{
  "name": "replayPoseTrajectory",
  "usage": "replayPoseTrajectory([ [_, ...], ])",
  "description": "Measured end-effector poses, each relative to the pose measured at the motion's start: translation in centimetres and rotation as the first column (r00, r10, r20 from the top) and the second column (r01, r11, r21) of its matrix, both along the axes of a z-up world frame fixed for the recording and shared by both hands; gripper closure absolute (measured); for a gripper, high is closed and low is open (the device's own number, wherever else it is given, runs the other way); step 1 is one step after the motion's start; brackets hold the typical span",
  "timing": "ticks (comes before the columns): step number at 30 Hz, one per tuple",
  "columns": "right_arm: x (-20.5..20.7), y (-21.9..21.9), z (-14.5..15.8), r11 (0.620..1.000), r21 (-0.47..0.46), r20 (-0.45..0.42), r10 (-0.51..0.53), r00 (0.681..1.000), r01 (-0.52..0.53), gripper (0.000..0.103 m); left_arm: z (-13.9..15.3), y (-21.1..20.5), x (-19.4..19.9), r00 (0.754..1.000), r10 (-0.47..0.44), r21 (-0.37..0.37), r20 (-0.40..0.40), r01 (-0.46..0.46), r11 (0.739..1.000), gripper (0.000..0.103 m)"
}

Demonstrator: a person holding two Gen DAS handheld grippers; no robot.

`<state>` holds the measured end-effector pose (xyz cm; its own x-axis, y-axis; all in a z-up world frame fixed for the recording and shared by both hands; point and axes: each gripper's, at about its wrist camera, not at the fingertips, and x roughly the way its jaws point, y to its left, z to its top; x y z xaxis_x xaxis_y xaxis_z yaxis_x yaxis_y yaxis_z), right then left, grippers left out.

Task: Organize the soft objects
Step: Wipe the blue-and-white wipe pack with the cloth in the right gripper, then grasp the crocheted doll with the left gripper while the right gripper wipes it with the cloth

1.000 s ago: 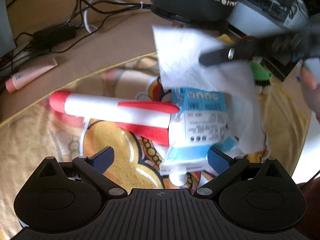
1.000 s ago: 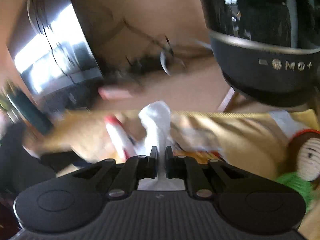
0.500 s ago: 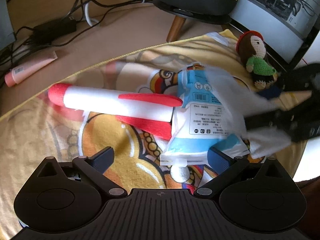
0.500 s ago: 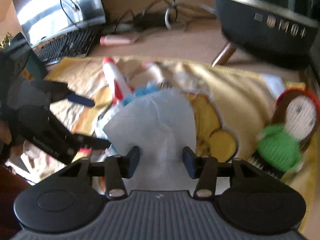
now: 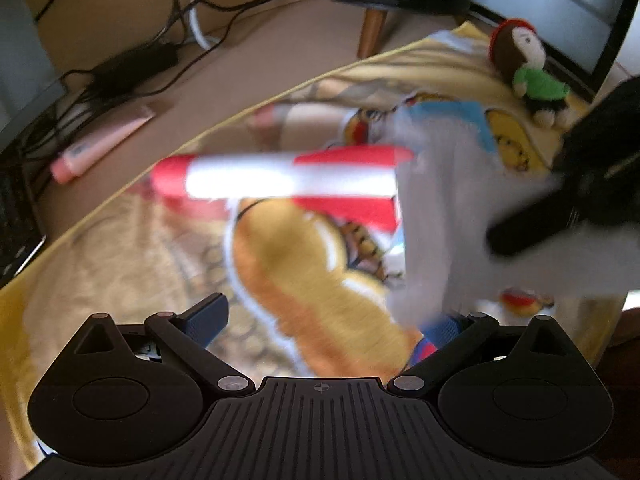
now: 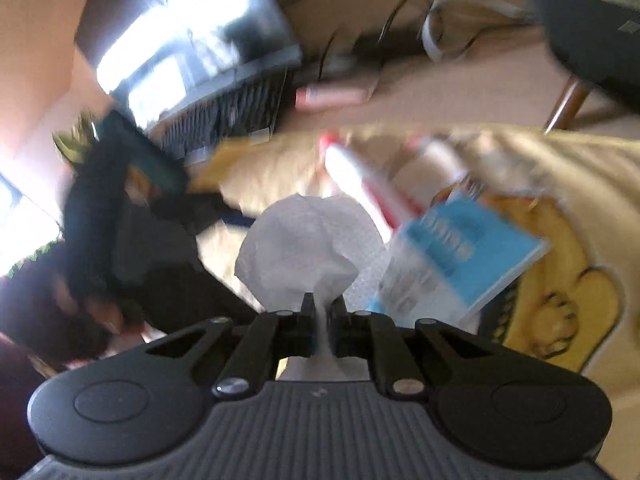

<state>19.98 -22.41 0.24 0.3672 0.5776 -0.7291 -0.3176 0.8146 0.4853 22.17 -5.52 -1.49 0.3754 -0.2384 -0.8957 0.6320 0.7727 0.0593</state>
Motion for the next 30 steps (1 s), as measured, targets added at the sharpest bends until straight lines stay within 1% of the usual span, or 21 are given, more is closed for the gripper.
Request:
replayPoseTrajectory([
  [2,0.0,0.9,-1.4,0.997,-0.074,-0.033,0.014,0.999,-0.016,0.095,-0.2,0.6,-0.1,1.0,0.01,0.009,-0.008,-0.01,1.0,0.001],
  [5,-0.5,-0.2,-1.5,0.994,-0.107,-0.039,-0.019,0.999,0.015,0.095,-0.2,1.0,-0.4,1.0,0.022,-0.004,-0.017,-0.022,1.0,0.001],
  [7,-1.0,-1.8,-0.7,0.988,-0.141,-0.01,-0.061,0.998,0.059,0.095,-0.1,0.8,-0.4,1.0,0.019,-0.023,-0.024,-0.019,1.0,0.001],
  [10,-1.6,-4.9,1.0,0.97,-0.182,0.048,-0.156,0.987,0.162,0.095,0.2,0.2,-0.5,1.0,0.009,-0.046,-0.025,-0.01,0.999,0.001],
  [12,-2.2,-7.8,2.6,0.942,-0.188,0.112,-0.26,0.959,0.278,0.095,0.8,-0.4,-0.5,1.0,0.005,-0.072,-0.022,-0.006,0.997,0.001],
  [14,-2.5,-11.0,3.9,0.897,-0.191,0.167,-0.371,0.913,0.4,0.095,2.0,-0.9,-0.2,0.999,-0.003,-0.162,-0.049,-0.005,0.987,0.001],
  [16,-2.6,-13.5,4.2,0.849,-0.196,0.188,-0.459,0.868,0.491,0.095,3.7,-1.8,0.3,0.997,-0.028,-0.289,-0.07,0.007,0.957,0.001],
  [18,-3.1,-15.7,4.1,0.804,-0.202,0.188,-0.528,0.828,0.559,0.095,5.4,-3.5,0.7,0.997,-0.061,-0.38,-0.048,0.039,0.924,0.001],
  [19,-3.5,-16.4,4.1,0.792,-0.204,0.192,-0.543,0.817,0.575,0.095,6.2,-5.1,1.0,0.996,-0.083,-0.41,-0.023,0.066,0.91,0.001],
  [21,-4.5,-17.4,4.1,0.774,-0.213,0.207,-0.56,0.802,0.596,0.094,7.1,-8.4,1.2,0.991,-0.132,-0.432,0.018,0.127,0.893,0.001],
  [23,-5.4,-18.3,4.1,0.761,-0.224,0.222,-0.569,0.792,0.609,0.094,7.2,-12.3,1.4,0.979,-0.197,-0.438,0.052,0.199,0.877,0.001],
  [24,-6.0,-18.6,4.1,0.756,-0.229,0.229,-0.571,0.788,0.614,0.094,6.9,-14.4,1.6,0.974,-0.218,-0.428,0.061,0.223,0.876,0.001],
  [27,-7.7,-19.8,3.8,0.739,-0.224,0.244,-0.589,0.771,0.636,0.094,5.3,-20.3,2.2,0.967,-0.246,-0.358,0.062,0.251,0.899,0.001],
  [29,-8.8,-20.6,3.3,0.728,-0.197,0.238,-0.614,0.752,0.657,0.094,4.1,-23.2,2.8,0.976,-0.203,-0.306,0.084,0.219,0.926,0.001],
  [30,-9.4,-21.0,3.0,0.723,-0.182,0.231,-0.627,0.744,0.666,0.094,3.6,-24.2,3.2,0.98,-0.181,-0.3,0.081,0.197,0.933,0.001],
])
